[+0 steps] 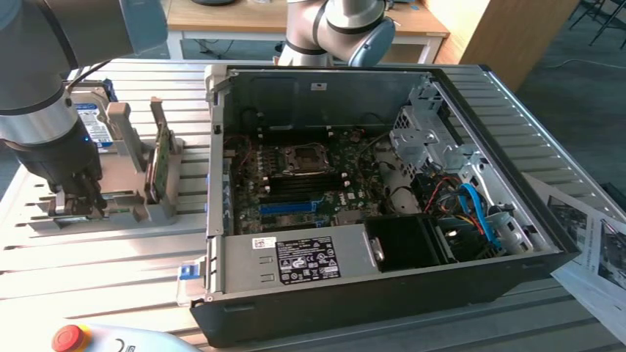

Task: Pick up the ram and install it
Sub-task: 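Pick up the ram and move it above insertion slot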

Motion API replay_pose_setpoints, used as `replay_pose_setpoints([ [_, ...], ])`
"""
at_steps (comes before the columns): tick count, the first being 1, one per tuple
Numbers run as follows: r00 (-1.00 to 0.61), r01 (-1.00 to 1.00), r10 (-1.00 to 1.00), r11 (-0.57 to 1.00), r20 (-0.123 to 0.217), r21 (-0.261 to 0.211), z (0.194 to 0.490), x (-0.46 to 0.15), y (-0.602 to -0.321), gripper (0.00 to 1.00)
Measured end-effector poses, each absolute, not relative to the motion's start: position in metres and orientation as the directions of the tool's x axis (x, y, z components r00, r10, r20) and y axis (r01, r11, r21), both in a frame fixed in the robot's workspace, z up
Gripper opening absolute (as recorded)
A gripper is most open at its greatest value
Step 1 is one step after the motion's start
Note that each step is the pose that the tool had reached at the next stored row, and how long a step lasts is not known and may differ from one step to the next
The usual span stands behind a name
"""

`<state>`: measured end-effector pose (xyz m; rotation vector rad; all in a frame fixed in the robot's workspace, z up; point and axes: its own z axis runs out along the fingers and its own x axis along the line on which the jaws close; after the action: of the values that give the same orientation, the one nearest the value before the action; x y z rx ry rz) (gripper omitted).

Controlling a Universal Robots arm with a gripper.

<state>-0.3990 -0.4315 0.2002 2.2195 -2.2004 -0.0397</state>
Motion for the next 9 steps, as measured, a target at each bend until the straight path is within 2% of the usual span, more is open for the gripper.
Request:
replay_pose_setpoints([
  [5, 0.009, -1.0, -1.0, -0.009, -0.007, 0.029, 0.2001, -0.3989, -0.4315, 0.22],
  [6, 0.009, -1.0, -1.0, -0.009, -0.007, 0.029, 0.2001, -0.399, -0.4314, 0.15],
  [9, 0.009, -1.0, -1.0, -0.009, -0.007, 0.029, 0.2001, -0.3989, -0.4314, 0.15],
])
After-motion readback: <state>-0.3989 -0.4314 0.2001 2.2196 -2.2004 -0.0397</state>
